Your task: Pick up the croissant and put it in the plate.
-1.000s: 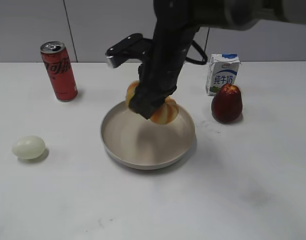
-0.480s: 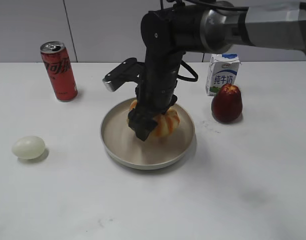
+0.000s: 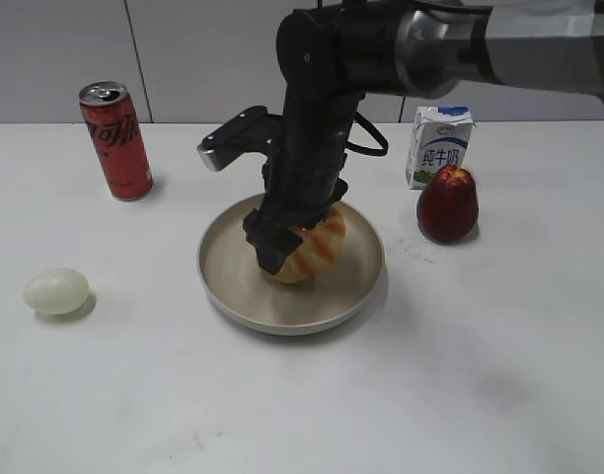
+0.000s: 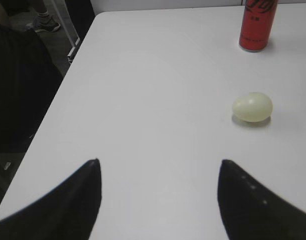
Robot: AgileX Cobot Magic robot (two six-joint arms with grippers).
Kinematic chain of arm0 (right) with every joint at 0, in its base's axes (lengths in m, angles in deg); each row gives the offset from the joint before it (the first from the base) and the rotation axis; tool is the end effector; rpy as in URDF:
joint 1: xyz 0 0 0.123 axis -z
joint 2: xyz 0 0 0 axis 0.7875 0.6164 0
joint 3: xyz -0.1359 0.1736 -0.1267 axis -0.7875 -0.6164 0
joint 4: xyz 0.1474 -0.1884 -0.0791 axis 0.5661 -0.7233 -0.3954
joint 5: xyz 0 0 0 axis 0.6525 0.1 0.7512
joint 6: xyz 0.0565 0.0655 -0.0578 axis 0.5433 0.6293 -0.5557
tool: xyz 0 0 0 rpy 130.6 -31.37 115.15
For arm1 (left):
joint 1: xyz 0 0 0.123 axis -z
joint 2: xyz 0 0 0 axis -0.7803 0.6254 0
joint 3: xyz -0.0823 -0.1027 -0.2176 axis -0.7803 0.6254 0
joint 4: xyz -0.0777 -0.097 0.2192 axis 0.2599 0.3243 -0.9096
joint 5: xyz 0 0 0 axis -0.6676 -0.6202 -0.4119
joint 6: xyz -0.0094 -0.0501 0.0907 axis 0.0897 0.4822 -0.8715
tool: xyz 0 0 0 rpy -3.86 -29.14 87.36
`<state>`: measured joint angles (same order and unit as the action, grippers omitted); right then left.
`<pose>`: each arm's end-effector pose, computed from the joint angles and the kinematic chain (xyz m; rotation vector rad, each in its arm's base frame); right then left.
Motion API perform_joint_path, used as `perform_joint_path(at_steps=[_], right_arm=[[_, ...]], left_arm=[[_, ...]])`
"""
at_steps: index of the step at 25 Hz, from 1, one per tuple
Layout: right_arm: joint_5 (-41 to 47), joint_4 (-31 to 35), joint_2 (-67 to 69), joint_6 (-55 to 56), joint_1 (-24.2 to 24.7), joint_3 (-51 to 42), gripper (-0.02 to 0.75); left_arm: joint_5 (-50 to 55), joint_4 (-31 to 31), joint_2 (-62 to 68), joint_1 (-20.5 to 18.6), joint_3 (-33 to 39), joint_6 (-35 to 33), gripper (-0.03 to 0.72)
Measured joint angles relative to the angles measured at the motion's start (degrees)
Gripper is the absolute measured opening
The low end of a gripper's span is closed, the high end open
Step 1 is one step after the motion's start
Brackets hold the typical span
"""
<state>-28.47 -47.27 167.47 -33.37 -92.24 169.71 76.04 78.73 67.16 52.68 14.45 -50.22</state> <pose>0.3365 0.3004 0.1236 -1.4063 2.6000 0.2259 0.0376 0.0049 0.2635 0.0217 2.0859 0.0614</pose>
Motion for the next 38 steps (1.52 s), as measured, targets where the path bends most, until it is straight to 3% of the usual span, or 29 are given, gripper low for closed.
perform_joint_path(at_steps=[7, 15, 19, 27, 33, 38], right_arm=[[1.55, 7.93, -0.09, 0.0, 0.0, 7.4, 0.577], [5.66, 4.92, -5.58, 3.22, 2.34, 9.28, 0.551], [7.4, 0.66, -9.74, 7.62, 8.7, 9.33, 0.55], [11.57, -0.3, -16.62, 10.82, 23.36, 8.66, 0.55], [11.63, -0.3, -24.65, 11.12, 33.08, -1.41, 0.55], [11.69, -0.67, -34.16, 12.07, 36.62, -14.31, 0.55]], left_arm=[[0.0, 0.0, 0.0, 0.0, 0.0, 0.0, 0.552], [0.0, 0.0, 0.0, 0.0, 0.0, 0.0, 0.552], [0.0, 0.0, 0.0, 0.0, 0.0, 0.0, 0.552], [0.0, 0.0, 0.0, 0.0, 0.0, 0.0, 0.552], [0.0, 0.0, 0.0, 0.0, 0.0, 0.0, 0.552], [0.0, 0.0, 0.0, 0.0, 0.0, 0.0, 0.552]])
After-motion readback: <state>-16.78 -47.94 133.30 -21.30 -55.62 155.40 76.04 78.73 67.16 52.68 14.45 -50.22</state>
